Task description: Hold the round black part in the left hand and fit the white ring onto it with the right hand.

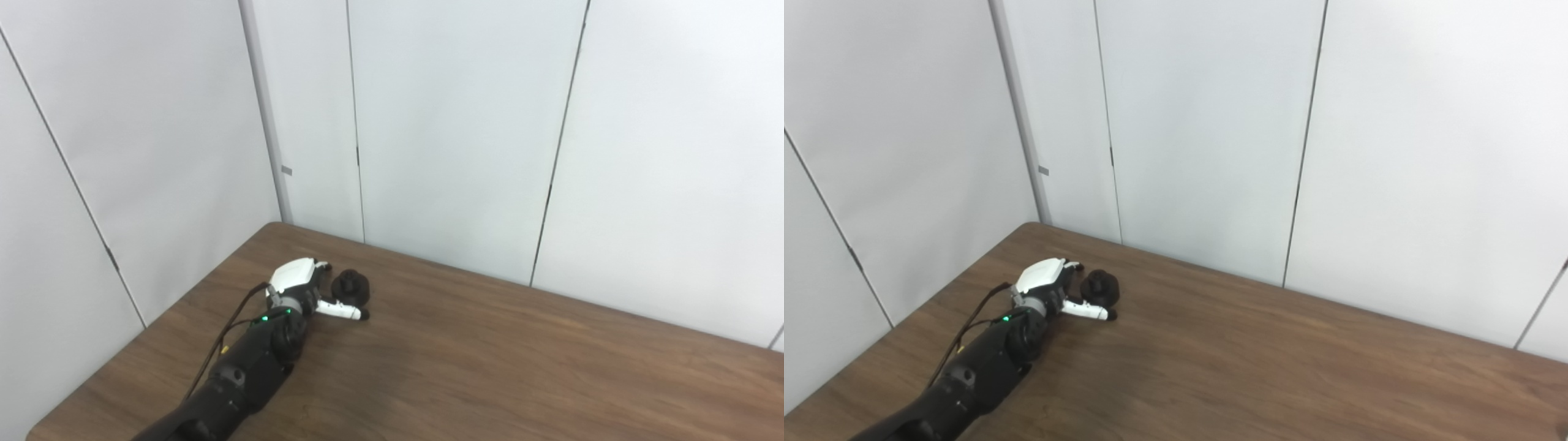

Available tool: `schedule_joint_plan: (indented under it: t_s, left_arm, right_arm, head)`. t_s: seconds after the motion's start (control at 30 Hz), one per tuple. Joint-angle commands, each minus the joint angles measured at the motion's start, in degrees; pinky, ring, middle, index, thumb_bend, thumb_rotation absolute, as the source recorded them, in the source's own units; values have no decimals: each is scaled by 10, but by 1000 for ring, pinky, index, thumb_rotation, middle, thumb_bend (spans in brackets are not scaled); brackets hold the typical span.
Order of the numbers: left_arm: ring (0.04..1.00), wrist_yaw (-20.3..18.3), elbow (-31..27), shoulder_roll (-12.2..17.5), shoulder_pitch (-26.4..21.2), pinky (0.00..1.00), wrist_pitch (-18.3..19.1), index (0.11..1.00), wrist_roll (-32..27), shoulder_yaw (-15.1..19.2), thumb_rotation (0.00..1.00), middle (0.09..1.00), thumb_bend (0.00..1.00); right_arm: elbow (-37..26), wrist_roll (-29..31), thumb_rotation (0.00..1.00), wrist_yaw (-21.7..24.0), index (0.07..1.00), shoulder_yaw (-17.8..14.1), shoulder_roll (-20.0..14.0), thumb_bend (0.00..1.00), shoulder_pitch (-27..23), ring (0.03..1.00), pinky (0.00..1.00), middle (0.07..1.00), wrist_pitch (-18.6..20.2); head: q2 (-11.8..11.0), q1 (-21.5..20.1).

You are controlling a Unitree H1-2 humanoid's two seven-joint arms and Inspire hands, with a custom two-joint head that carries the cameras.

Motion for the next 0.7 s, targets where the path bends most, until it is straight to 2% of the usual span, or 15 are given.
schedule_joint_plan:
  t_s: [0.0, 0.2, 0.47, 0.5, 0.53, 0.6, 0.67]
  left_arm:
    - [1000, -44, 16, 2, -1, 1000, 16, 862, 3, -18, 292, 1000, 1000]
    - [1000, -43, 15, 5, 5, 1000, 3, 786, 4, -27, 259, 1000, 1000]
    - [1000, -41, 20, 18, 13, 1000, -16, 570, 28, -55, 150, 987, 970]
    - [1000, -40, 18, 20, 15, 1000, -19, 529, 29, -57, 109, 979, 753]
    - [1000, -38, 16, 21, 18, 1000, -22, 502, 29, -57, 82, 963, 619]
    - [1000, -29, 9, 21, 28, 1000, -31, 486, 27, -54, 66, 946, 550]
    - [1000, -19, 6, 21, 38, 1000, -41, 480, 24, -49, 58, 931, 531]
  right_arm:
    - [-8, 2, 533, -3, 975, -8, -4, 442, 5, 1000, 1000, 1000, 2]
    - [-8, 7, 520, 0, 982, -8, -7, 437, 4, 1000, 994, 1000, 3]
    - [-8, 0, 541, 0, 979, -8, -7, 454, 1, 1000, 1000, 1000, 8]
    - [-7, 0, 530, 0, 979, -8, -8, 452, 0, 1000, 1000, 1000, 8]
    - [-6, -1, 522, 1, 980, -8, -8, 446, -1, 1000, 1000, 1000, 8]
    - [-5, 2, 517, 2, 979, -8, -8, 449, -2, 1000, 1000, 1000, 9]
    - [-5, 5, 516, 3, 980, -8, -8, 452, -3, 1000, 1000, 1000, 10]
  head:
    - [1, 0]
    - [3, 0]
    - [5, 2]
    - [5, 2]
    - [5, 3]
    - [3, 3]
    - [3, 3]
